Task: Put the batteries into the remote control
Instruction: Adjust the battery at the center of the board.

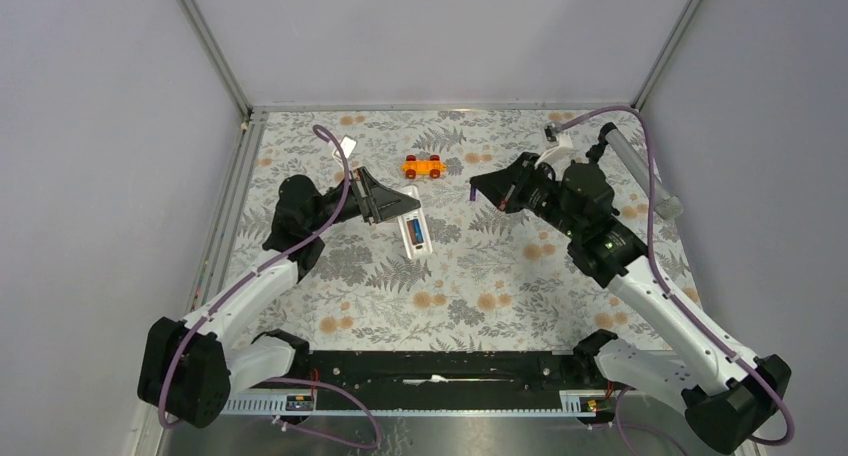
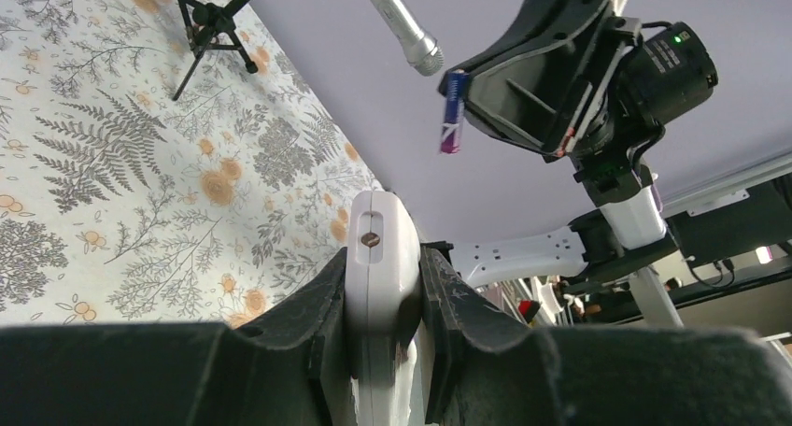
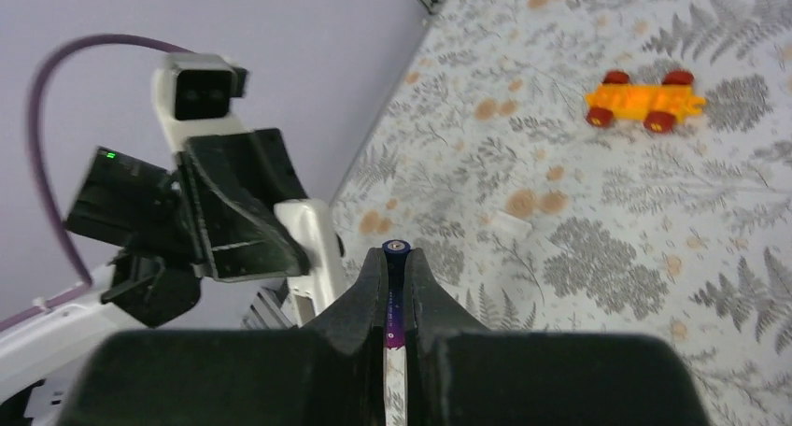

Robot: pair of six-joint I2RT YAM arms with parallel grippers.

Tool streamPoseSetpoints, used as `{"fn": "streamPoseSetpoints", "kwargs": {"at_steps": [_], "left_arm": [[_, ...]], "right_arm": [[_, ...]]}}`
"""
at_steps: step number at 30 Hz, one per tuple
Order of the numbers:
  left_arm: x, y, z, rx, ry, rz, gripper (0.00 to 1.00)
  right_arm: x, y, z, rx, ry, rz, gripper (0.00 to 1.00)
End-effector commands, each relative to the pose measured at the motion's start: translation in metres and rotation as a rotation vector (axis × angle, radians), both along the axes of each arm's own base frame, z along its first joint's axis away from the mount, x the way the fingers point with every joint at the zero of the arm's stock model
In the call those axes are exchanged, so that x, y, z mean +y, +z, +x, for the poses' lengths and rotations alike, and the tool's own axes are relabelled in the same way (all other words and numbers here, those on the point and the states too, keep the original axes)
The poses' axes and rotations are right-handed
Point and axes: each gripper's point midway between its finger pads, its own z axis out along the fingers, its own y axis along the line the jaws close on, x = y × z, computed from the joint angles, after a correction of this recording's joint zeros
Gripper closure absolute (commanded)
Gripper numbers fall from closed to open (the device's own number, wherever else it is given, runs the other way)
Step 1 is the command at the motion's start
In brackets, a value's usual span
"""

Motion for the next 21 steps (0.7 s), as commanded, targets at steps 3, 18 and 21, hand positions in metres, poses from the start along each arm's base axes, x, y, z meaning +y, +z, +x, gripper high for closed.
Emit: {"fn": "streamPoseSetpoints", "kwargs": {"at_steps": [3, 18, 21], "left_arm": [[0.006, 0.021, 0.006, -0.043, 0.066, -0.036, 1.00], [0.028, 0.016, 0.003, -0.209, 0.226, 0.030, 1.00], [0.029, 0.016, 0.002, -0.220, 0.231, 0.039, 1.00]], "right_arm": [[0.001, 0.023, 0.006, -0.013, -0.030, 0.047, 1.00], [-0.035, -0.235, -0.002, 0.751, -0.448, -0.103, 1.00], [-0.047, -0.264, -0.013, 0.807, -0.502, -0.158, 1.00]]}}
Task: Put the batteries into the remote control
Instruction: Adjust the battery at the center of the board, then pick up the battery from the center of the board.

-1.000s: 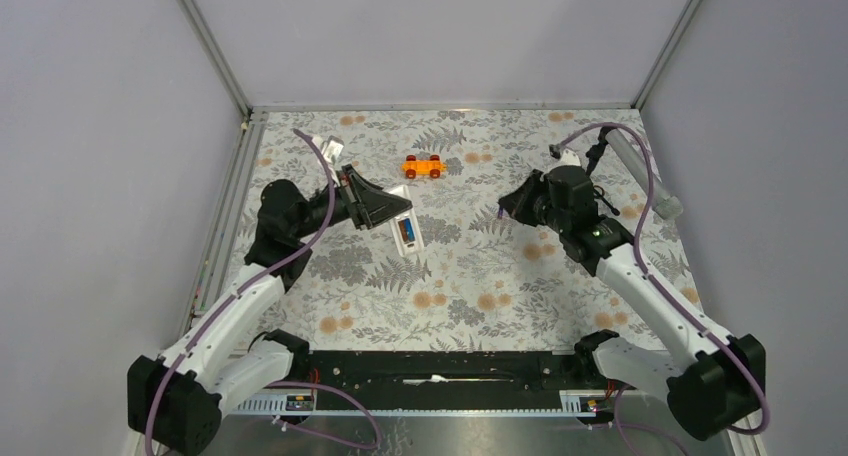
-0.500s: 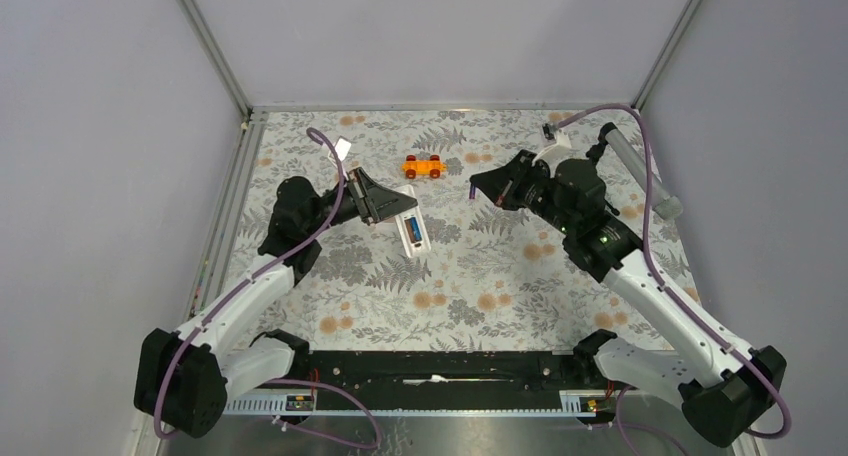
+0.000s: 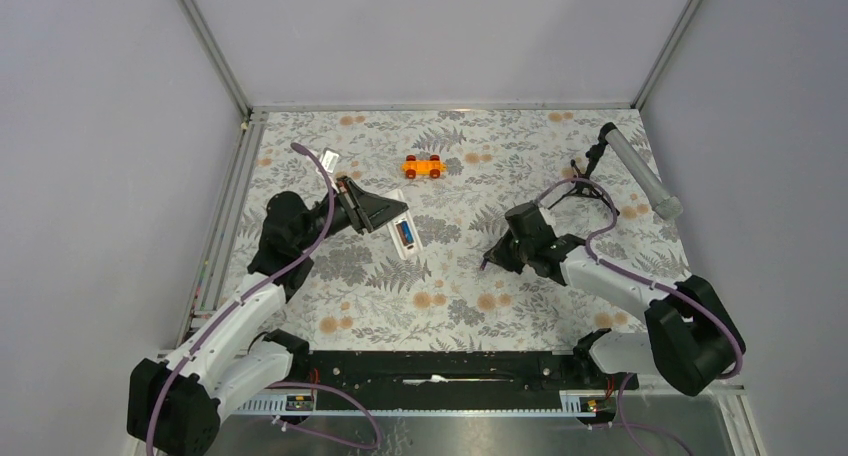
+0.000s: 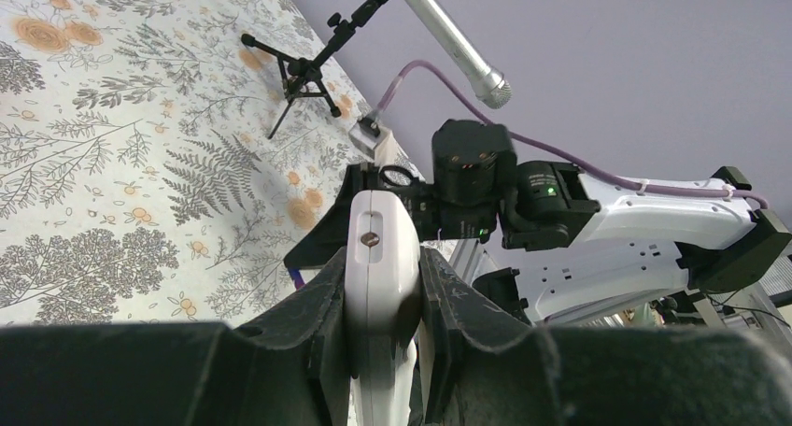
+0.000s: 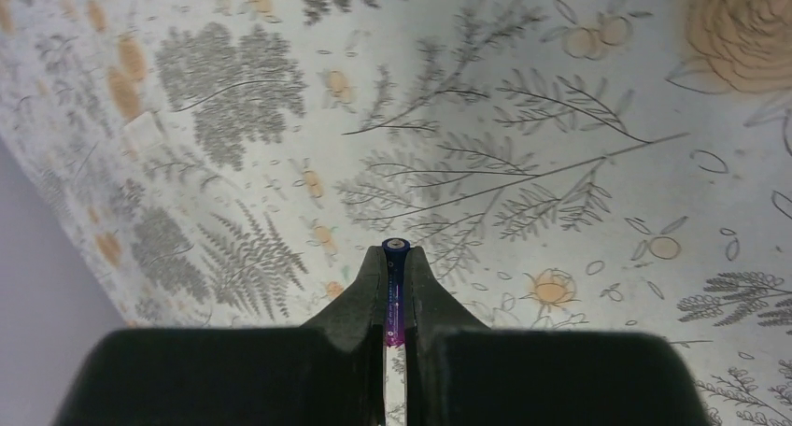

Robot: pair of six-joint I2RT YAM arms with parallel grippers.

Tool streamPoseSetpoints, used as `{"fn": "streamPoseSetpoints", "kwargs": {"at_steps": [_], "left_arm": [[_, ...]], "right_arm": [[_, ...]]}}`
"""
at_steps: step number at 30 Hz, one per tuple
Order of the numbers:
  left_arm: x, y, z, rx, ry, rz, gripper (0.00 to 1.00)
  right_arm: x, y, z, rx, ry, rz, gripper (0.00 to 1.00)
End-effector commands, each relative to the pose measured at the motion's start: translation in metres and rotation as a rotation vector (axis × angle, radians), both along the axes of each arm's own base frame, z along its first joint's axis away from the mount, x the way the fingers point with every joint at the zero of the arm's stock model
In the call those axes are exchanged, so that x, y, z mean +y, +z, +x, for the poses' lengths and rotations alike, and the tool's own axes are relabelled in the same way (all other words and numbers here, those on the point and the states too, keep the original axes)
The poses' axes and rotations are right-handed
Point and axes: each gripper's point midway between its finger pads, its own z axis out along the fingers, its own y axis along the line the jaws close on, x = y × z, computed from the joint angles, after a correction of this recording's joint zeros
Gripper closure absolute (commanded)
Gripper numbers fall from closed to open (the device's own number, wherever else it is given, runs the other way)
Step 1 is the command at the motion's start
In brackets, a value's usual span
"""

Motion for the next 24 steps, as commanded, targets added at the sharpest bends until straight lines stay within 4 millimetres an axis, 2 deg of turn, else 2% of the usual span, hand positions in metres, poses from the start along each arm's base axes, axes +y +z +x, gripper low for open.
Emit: {"fn": "streamPoseSetpoints", "kwargs": {"at_steps": [1, 8, 15, 17, 19, 22, 24], "left_arm": [[0.005, 0.024, -0.001, -0.137, 0.029, -0.015, 1.00], [-0.001, 0.033, -0.022, -0.231, -0.088, -0.017, 1.00], [0.001, 0.052, -0.048, -0.366, -0.150, -0.008, 1.00], [0.002, 0.054, -0.051, -0.382, -0.148, -0.005, 1.00], [0.003, 0.055, -0.050, -0.384, -0.135, 0.012, 1.00], [0.007, 0.055, -0.048, -0.377, -0.111, 0.059, 1.00], [0.009, 0.058, -0.049, -0.391, -0.096, 0.075, 1.00]], "right_arm": [[-0.008, -0.019, -0.001, 0.035, -0.120, -0.013, 1.00], [-0.025, -0.041, -0.010, 0.079, -0.179, -0.073, 1.00], [-0.025, -0.055, -0.013, 0.120, -0.179, -0.094, 0.95], [-0.024, -0.056, -0.012, 0.128, -0.178, -0.096, 0.90], [-0.023, -0.051, -0.009, 0.114, -0.152, -0.111, 0.79], [-0.024, -0.030, 0.004, 0.048, -0.102, -0.167, 0.56], [-0.027, -0.012, 0.014, -0.008, -0.058, -0.217, 0.45]]}}
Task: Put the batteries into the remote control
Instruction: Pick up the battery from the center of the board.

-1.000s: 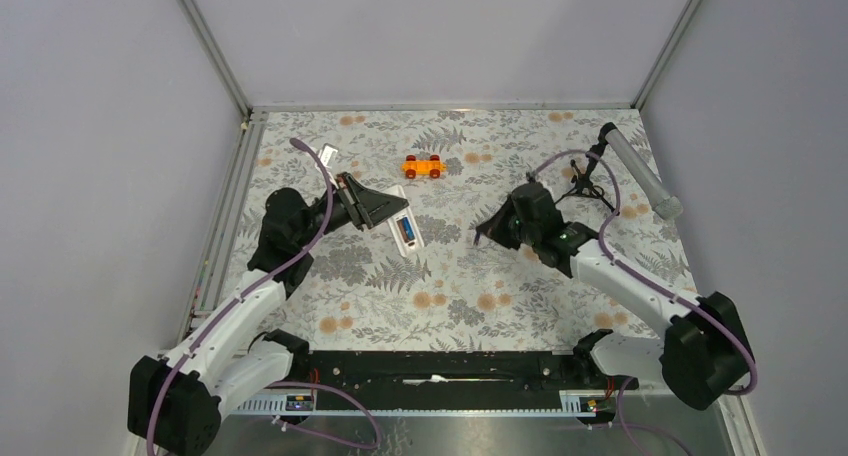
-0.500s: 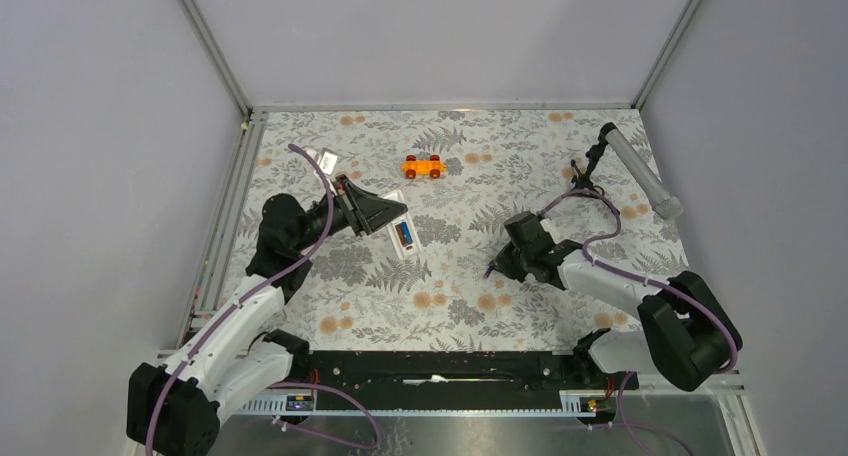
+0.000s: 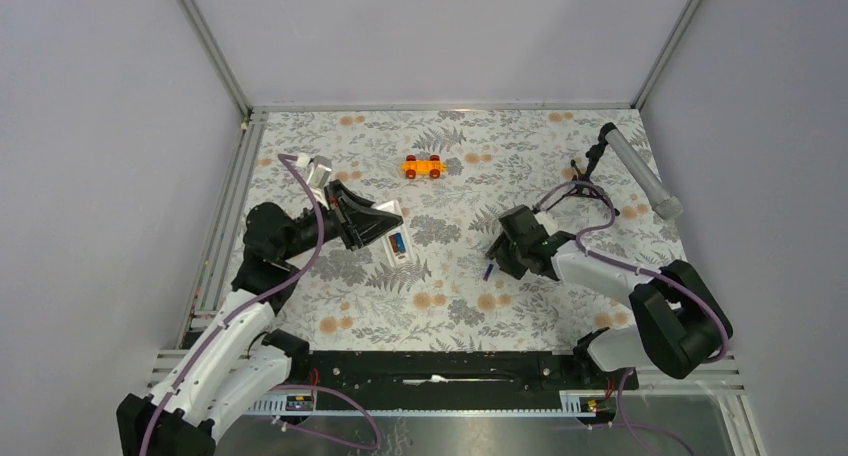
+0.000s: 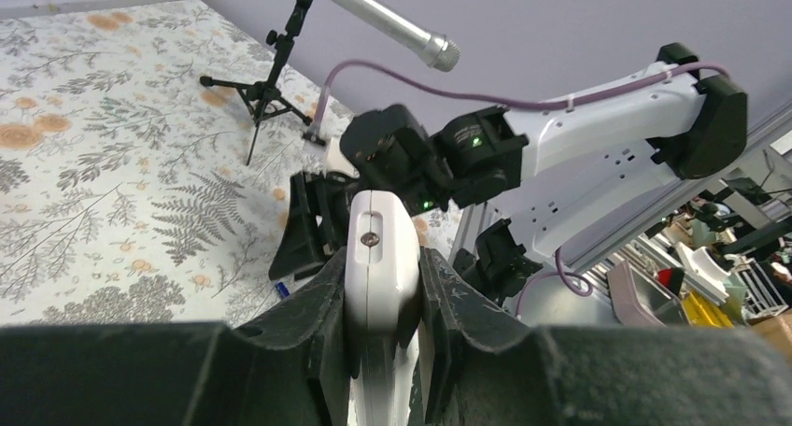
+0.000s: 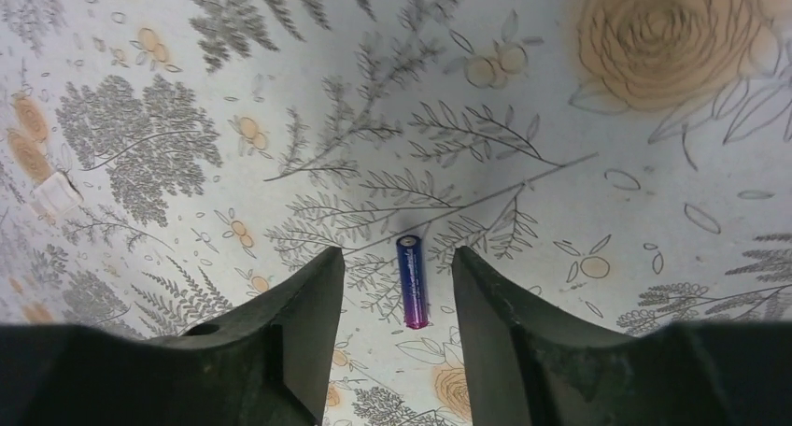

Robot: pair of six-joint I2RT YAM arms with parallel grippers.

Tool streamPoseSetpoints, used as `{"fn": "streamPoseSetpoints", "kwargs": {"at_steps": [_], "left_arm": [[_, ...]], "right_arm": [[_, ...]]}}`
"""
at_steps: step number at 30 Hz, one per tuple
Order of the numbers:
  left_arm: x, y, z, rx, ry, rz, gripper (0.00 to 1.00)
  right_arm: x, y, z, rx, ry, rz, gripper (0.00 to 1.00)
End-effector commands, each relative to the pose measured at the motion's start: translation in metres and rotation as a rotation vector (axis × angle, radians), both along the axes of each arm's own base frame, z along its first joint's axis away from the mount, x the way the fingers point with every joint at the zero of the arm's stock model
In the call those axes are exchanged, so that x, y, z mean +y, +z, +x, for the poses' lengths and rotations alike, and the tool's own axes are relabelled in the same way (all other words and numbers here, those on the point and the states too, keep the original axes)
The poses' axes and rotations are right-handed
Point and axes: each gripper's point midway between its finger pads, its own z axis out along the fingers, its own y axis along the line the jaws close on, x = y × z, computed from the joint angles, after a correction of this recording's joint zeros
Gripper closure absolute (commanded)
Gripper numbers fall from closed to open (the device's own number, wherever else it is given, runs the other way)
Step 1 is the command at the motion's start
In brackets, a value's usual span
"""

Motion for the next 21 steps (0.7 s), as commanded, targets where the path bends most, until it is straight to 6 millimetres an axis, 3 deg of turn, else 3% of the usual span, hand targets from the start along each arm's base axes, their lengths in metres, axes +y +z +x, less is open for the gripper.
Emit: {"fn": "streamPoseSetpoints", "kwargs": {"at_steps": [1, 4, 8, 13, 17, 21], "left_arm": [[0.007, 0.027, -0.005, -0.122, 0.032, 0.027, 1.00], [0.010, 0.029, -0.003, -0.121, 0.066, 0.034, 1.00], [0.013, 0.030, -0.002, -0.121, 0.092, 0.039, 1.00], [0.031, 0.029, 0.020, -0.069, 0.275, 0.087, 1.00], [0.052, 0.022, 0.033, -0.021, 0.420, 0.141, 1.00], [0.064, 0.024, 0.038, 0.010, 0.503, 0.137, 1.00]], "right_arm": [[-0.004, 0.042, 0.027, -0.143, 0.115, -0.130, 0.40], [0.000, 0.064, 0.040, -0.239, 0.268, -0.195, 0.36], [0.023, 0.082, 0.048, -0.377, 0.649, -0.262, 0.37], [0.031, 0.071, 0.030, -0.478, 1.256, -0.404, 0.39], [0.029, 0.076, 0.019, -0.539, 1.538, -0.474, 0.39], [0.021, 0.074, 0.017, -0.525, 1.696, -0.534, 0.35]]}}
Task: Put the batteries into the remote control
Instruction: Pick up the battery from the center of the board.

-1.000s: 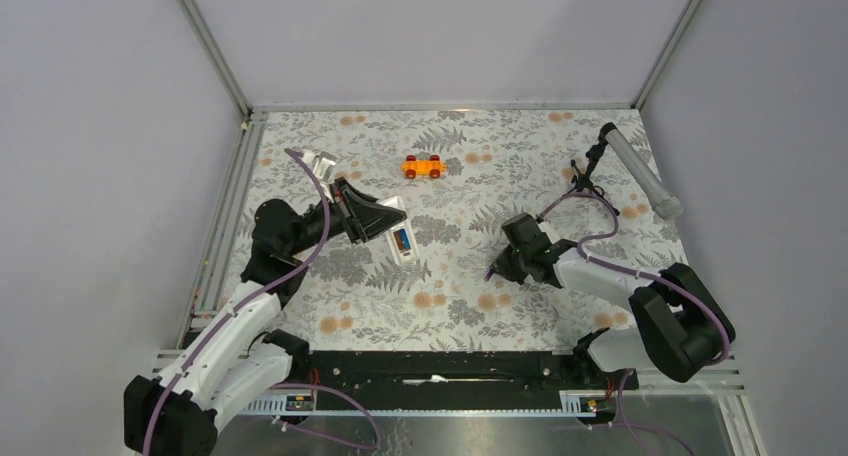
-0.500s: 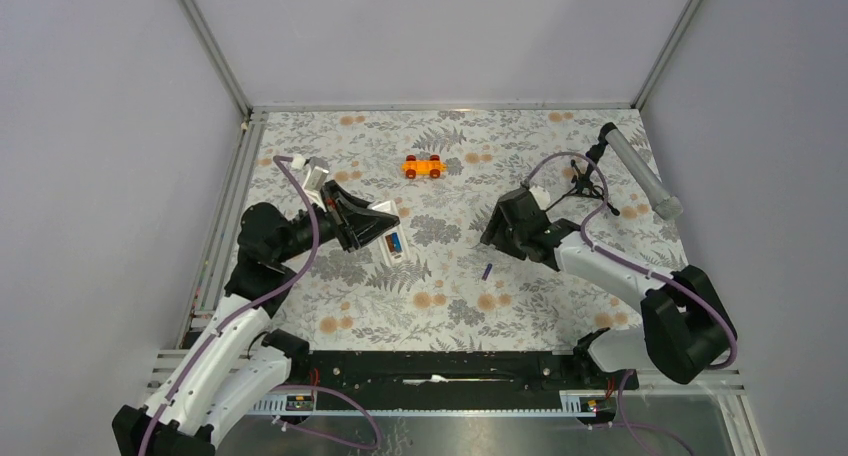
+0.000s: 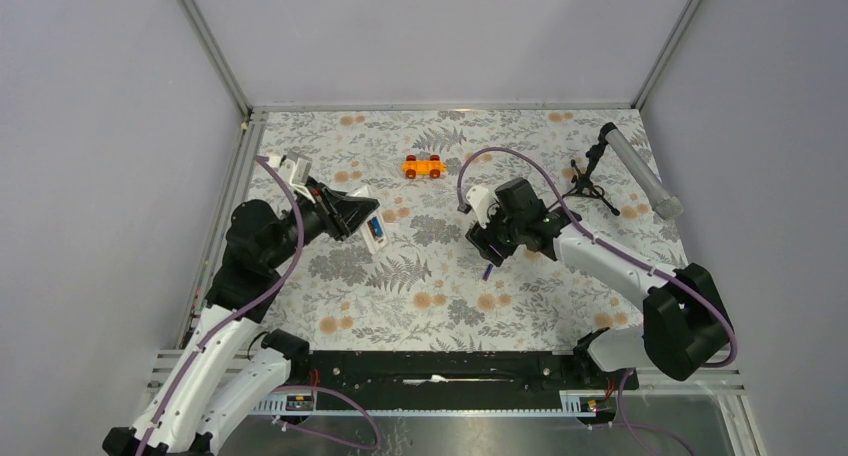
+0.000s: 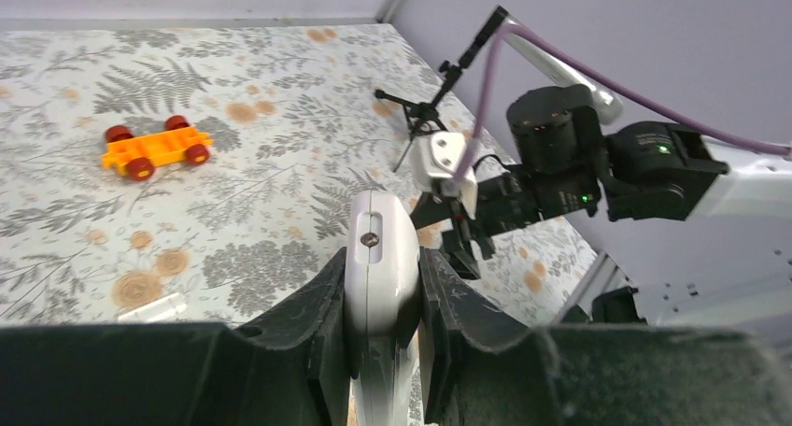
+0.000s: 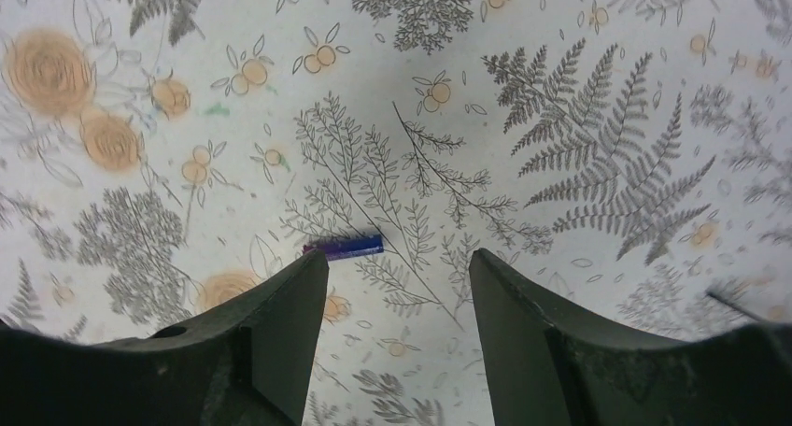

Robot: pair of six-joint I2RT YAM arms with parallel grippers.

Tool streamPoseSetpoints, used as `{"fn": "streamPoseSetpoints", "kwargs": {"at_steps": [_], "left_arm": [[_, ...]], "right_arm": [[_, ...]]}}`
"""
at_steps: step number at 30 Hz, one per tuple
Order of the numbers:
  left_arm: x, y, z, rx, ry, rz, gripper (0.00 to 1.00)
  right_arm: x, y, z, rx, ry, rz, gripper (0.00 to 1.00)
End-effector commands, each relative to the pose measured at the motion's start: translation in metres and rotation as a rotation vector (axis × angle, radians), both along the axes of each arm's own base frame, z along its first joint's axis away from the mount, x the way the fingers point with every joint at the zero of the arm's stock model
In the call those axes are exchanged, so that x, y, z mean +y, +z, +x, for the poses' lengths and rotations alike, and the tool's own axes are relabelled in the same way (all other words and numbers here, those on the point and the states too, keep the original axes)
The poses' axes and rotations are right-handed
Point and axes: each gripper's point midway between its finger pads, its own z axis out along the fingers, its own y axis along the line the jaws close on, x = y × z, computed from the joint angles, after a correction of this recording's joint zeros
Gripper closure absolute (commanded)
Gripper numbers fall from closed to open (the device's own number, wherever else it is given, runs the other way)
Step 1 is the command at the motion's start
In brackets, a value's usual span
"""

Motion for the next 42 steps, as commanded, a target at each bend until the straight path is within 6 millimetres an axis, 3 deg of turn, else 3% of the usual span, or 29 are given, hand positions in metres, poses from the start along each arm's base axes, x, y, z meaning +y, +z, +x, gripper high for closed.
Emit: {"fn": "streamPoseSetpoints", "kwargs": {"at_steps": [1, 7, 10, 18, 24, 32, 36, 42], "left_arm": [[0.025, 0.023, 0.011, -0.039, 0.164, -0.004, 1.00], [0.031, 0.027, 0.013, -0.041, 0.192, -0.016, 1.00], [0.031, 0.027, 0.014, -0.035, 0.197, -0.018, 1.00], [0.032, 0.024, 0.019, -0.024, 0.206, -0.016, 1.00], [0.035, 0.023, 0.019, -0.025, 0.216, -0.013, 1.00], [0.036, 0.020, 0.020, -0.019, 0.218, -0.016, 1.00], [0.038, 0.021, 0.020, -0.021, 0.225, -0.015, 1.00], [0.039, 0.020, 0.019, -0.020, 0.228, -0.014, 1.00]], "right_arm": [[0.002, 0.009, -0.001, -0.063, 0.320, -0.113, 0.35], [-0.019, -0.036, -0.019, 0.157, 0.365, -0.287, 0.35], [-0.022, -0.047, -0.027, 0.180, 0.399, -0.329, 0.34], [-0.001, -0.060, -0.032, 0.160, 0.486, -0.326, 0.34], [-0.008, -0.076, -0.029, 0.134, 0.503, -0.424, 0.35], [0.003, -0.074, -0.019, 0.048, 0.535, -0.402, 0.36], [0.004, -0.078, -0.024, 0.074, 0.552, -0.393, 0.42], [0.001, -0.082, -0.029, 0.111, 0.564, -0.399, 0.58]]}}
